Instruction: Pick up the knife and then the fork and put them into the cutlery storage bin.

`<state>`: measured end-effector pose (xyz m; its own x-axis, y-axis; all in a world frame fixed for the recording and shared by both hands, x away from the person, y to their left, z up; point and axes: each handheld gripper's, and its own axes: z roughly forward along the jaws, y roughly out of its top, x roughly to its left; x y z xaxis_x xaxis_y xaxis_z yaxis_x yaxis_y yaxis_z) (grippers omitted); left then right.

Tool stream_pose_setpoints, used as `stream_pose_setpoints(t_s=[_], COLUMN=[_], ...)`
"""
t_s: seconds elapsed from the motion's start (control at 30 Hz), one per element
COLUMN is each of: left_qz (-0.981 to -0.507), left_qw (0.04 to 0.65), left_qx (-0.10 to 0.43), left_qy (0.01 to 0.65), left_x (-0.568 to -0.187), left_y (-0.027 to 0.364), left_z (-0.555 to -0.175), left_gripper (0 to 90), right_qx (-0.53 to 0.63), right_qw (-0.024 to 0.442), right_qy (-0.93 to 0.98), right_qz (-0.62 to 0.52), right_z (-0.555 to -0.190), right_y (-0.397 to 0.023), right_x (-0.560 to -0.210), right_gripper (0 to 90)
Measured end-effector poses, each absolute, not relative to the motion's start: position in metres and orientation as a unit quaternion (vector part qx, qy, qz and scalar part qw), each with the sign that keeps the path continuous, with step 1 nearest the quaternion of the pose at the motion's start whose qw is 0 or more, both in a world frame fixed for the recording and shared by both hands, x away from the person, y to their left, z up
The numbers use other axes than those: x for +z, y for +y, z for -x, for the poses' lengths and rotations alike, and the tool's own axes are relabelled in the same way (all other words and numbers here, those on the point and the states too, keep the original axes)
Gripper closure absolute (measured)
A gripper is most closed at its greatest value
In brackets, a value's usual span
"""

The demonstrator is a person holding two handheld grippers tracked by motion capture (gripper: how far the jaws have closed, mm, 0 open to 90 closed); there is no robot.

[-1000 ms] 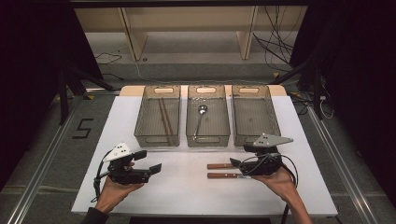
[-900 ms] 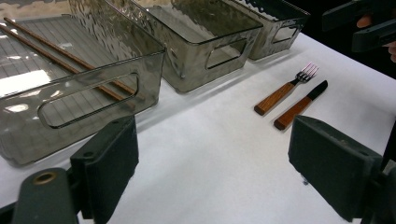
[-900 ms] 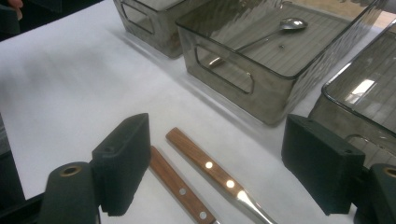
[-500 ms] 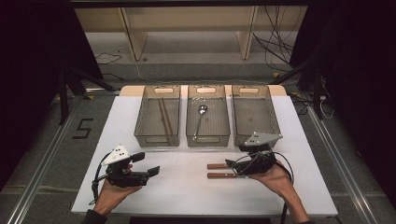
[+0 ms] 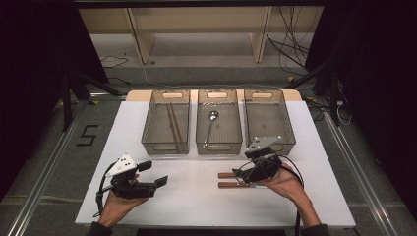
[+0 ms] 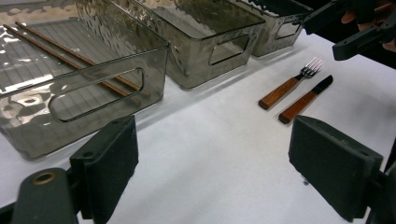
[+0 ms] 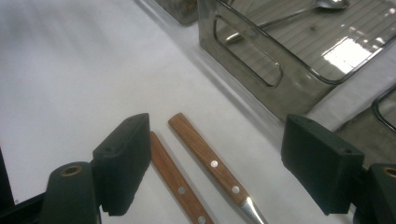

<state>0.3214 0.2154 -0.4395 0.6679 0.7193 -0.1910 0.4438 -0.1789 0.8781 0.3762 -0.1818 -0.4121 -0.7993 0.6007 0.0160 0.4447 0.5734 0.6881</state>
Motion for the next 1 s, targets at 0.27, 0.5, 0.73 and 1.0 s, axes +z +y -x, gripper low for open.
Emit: stream_pose_setpoints(t_s=[0.27,0.5,0.73,1.0], left_qz=[-0.759,-0.759,-0.761,-0.76], left_qw=[0.511,0.511,0.51,0.512], left_qx=[0.134,0.134,0.132,0.132], left_qy=[0.38,0.38,0.38,0.378], left_x=[-0.442,-0.442,-0.443,-0.443], left_y=[0.215,0.216,0.214,0.215], left_z=[-0.319,-0.319,-0.32,-0.319], left_gripper=[15.5,15.5,15.4,15.4], right_qx=[0.31,0.289,0.254,0.22], right_qw=[0.109,0.097,0.082,0.059], right_qy=[0.9,0.911,0.931,0.948], right_qz=[-0.286,-0.276,-0.25,-0.222], right_z=[-0.385,-0.384,-0.379,-0.376], right_y=[-0.175,-0.173,-0.166,-0.158], right_x=[-0.418,-0.422,-0.428,-0.434], right_gripper=[25.8,26.0,29.5,35.7])
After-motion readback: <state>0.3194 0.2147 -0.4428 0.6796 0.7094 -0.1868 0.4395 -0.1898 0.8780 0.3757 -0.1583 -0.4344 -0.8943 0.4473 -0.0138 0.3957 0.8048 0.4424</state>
